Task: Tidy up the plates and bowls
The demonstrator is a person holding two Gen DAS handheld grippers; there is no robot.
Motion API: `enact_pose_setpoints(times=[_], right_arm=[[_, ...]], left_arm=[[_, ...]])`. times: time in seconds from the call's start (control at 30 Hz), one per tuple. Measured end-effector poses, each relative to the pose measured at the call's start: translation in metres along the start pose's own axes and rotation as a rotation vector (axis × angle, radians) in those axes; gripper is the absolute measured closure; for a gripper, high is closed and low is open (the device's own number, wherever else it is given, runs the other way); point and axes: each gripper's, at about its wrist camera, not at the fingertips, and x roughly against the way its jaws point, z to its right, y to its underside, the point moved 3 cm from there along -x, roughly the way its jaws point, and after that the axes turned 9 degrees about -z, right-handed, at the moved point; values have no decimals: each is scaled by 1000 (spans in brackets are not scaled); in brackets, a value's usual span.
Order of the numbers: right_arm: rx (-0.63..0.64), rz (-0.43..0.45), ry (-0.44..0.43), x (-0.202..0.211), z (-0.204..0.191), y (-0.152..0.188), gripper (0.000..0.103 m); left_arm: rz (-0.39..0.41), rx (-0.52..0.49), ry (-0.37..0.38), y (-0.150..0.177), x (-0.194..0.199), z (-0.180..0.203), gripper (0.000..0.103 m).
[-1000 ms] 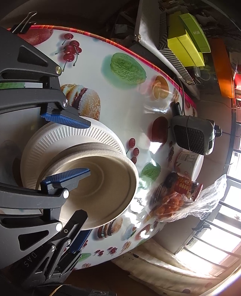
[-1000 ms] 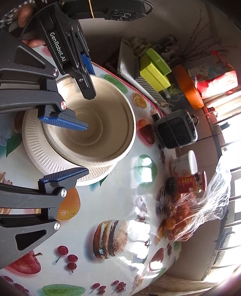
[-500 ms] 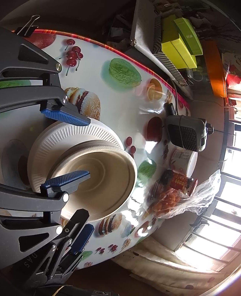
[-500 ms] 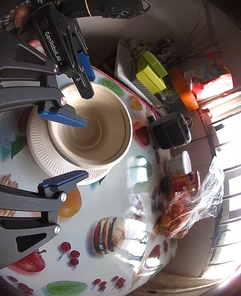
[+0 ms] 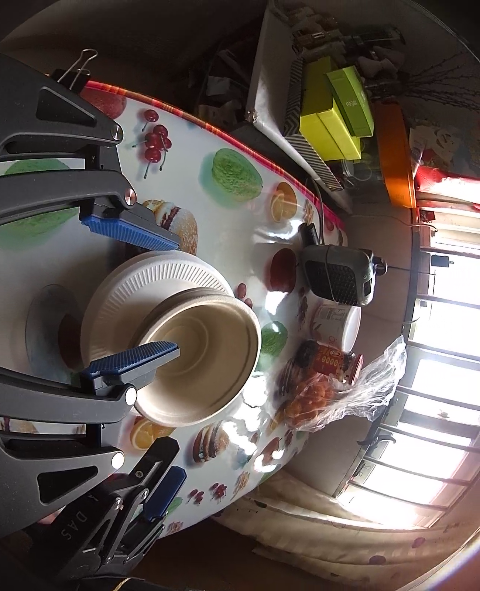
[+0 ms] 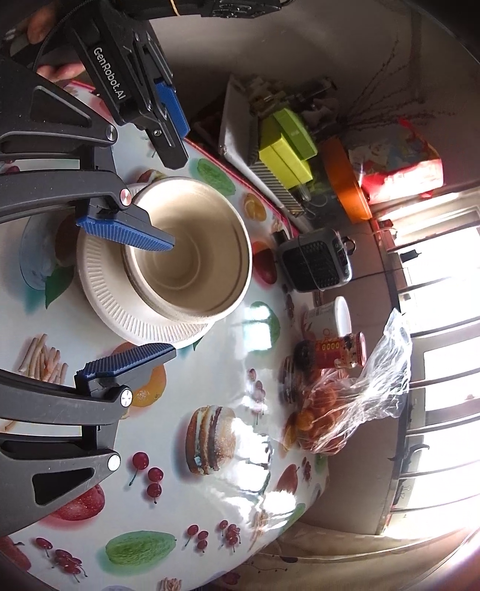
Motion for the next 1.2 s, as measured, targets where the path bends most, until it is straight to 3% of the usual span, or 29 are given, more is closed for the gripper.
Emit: enact_pose_setpoints(times=[0.23,0.5,0.73,1.2], right_arm=[[1,14,28,11,3,23,45],[33,5,64,13,4,53,31],[42,-61,65,-2,2,85,20],[65,-109,124,-21,6,112,17]], left_arm=[[6,4,-17,26,6,0,44],[24,-5,-67,60,9,-4,44],[-14,1,-76,89,-1,-8,44],[-76,-19,-86,116,-25,0,44]])
